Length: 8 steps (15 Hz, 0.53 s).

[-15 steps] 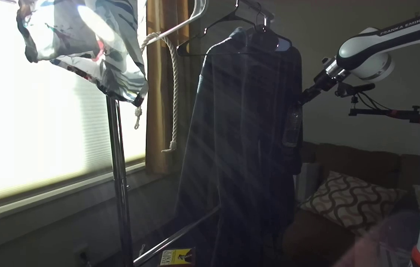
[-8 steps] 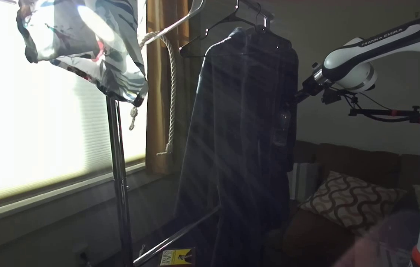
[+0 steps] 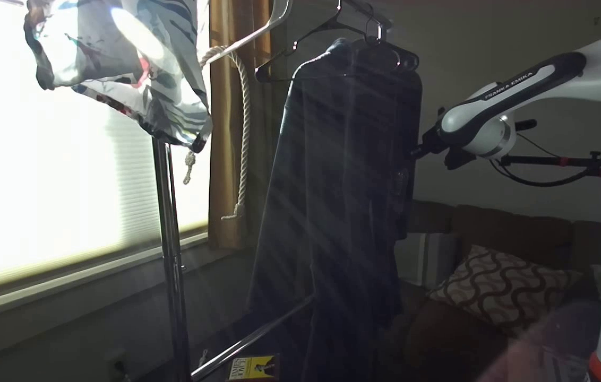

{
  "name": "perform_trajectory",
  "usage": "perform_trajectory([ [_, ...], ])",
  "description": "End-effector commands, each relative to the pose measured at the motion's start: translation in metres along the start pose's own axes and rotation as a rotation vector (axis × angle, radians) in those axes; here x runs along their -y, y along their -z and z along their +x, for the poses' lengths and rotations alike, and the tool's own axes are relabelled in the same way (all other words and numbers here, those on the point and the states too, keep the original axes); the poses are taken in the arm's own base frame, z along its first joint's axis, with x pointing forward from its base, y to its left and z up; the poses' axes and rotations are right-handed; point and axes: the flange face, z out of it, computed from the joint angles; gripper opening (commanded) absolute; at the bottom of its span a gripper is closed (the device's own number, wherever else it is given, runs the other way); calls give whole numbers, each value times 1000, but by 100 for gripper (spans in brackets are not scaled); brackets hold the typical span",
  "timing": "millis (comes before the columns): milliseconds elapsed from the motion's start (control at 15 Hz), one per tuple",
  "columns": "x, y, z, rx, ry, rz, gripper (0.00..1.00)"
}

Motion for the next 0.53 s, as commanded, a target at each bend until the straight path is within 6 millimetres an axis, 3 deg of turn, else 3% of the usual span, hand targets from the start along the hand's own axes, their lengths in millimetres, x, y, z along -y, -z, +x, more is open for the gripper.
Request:
perform_trajectory([
  [0, -7, -6, 7, -56, -34, -24, 8],
  [467, -19, 13, 34, -113, -132, 52, 8],
])
